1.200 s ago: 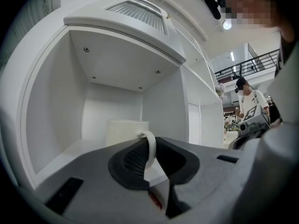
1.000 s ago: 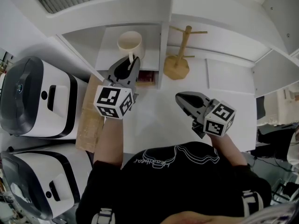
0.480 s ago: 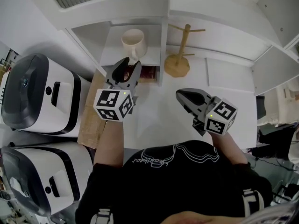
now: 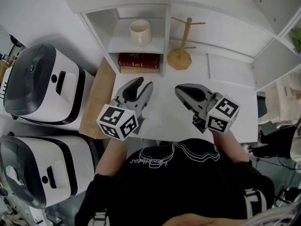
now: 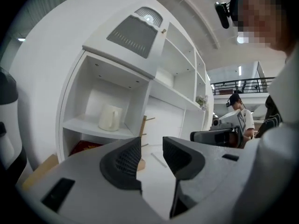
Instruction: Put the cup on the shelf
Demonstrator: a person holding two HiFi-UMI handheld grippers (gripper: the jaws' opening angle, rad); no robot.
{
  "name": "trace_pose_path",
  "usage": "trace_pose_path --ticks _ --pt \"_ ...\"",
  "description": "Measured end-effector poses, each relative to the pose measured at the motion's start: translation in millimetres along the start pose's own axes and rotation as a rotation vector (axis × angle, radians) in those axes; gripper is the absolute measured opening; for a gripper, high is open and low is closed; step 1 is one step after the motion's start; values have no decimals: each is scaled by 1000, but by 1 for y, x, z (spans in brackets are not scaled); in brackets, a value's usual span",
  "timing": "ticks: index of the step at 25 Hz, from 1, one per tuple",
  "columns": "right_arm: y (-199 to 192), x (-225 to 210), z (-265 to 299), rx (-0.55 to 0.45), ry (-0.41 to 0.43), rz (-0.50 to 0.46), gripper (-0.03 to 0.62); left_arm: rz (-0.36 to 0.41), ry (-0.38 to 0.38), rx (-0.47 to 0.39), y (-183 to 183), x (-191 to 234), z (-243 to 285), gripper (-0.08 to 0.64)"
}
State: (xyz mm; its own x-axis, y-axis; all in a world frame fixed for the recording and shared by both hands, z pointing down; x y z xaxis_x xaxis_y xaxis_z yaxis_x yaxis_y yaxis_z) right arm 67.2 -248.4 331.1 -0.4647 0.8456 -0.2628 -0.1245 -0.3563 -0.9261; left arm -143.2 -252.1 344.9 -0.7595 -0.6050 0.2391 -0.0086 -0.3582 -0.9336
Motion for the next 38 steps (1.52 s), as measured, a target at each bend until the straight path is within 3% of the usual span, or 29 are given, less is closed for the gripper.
trace_pose_path --ticks 8,14,38 --pt "-8 49 -22 -38 17 -22 6 8 -147 -12 -16 -65 -48 137" --pt "-17 78 -37 -51 30 -31 6 19 -192 -21 -30 -95 -72 26" --pt "-28 114 -55 -93 23 -48 5 55 -177 -43 -30 -120 -100 5"
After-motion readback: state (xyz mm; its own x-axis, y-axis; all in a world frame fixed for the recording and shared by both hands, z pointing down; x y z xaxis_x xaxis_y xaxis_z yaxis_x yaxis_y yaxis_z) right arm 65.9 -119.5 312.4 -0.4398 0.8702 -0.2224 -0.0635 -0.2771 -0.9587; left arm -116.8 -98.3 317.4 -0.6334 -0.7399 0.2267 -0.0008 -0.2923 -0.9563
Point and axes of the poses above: the fingertips, and each gripper's own axes: z forward along the fingers, x to its left, y out of its top, the point moved 8 cm from there along -z, backward along the fingers, and after that the axes turned 10 degrees about x, right-handed, at the moved point
